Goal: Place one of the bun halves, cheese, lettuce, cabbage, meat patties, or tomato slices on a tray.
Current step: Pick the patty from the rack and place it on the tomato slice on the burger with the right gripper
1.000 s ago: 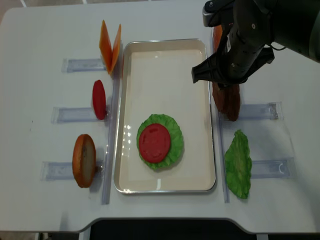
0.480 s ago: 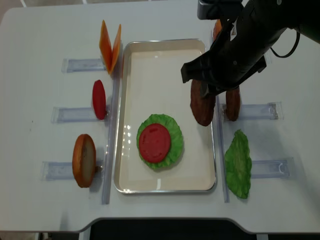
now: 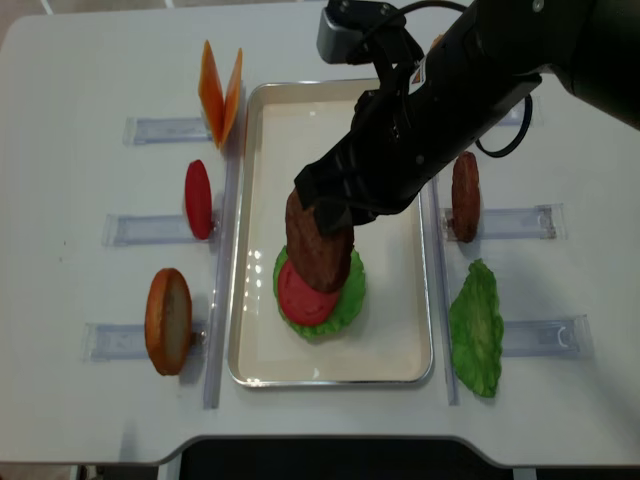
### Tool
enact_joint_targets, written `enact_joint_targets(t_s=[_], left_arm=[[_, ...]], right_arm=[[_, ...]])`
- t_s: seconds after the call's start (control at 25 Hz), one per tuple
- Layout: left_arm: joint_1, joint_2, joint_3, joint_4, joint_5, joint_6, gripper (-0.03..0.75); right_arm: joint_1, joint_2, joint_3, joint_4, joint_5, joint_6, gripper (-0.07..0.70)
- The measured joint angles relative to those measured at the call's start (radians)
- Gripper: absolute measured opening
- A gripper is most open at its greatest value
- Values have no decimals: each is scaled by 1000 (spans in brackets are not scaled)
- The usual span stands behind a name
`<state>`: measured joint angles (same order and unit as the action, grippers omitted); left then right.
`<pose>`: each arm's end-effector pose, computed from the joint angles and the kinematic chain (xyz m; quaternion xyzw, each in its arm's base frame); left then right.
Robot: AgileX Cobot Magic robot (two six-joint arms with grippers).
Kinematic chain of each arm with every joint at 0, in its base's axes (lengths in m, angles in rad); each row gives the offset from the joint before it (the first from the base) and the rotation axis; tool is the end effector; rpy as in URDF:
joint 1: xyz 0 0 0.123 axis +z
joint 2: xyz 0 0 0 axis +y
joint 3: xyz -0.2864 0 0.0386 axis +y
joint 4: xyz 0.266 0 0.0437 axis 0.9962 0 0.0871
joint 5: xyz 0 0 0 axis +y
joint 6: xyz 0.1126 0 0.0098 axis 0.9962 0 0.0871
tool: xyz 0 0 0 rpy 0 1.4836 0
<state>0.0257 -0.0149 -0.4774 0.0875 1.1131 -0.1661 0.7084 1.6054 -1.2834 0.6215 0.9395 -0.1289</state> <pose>0.0237 0.0095 0.2644 -0.0857 0.8634 0.0088 0.4970 0.2405 0.2760 0.2775 -0.2622 0.9050 0.3196 0.1004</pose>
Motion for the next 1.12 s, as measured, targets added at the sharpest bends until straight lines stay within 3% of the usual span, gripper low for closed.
enact_joint_targets(t_s=[0.36, 0.72, 1.12], left_arm=[[0, 0, 0, 0, 0, 0, -21], [0, 0, 0, 0, 0, 0, -21], [0, 0, 0, 0, 0, 0, -21]], right_arm=[[21, 103, 10, 115, -71, -93, 106], [21, 202, 10, 326, -81, -255, 106], [-42, 260, 11, 343, -85, -291, 106]])
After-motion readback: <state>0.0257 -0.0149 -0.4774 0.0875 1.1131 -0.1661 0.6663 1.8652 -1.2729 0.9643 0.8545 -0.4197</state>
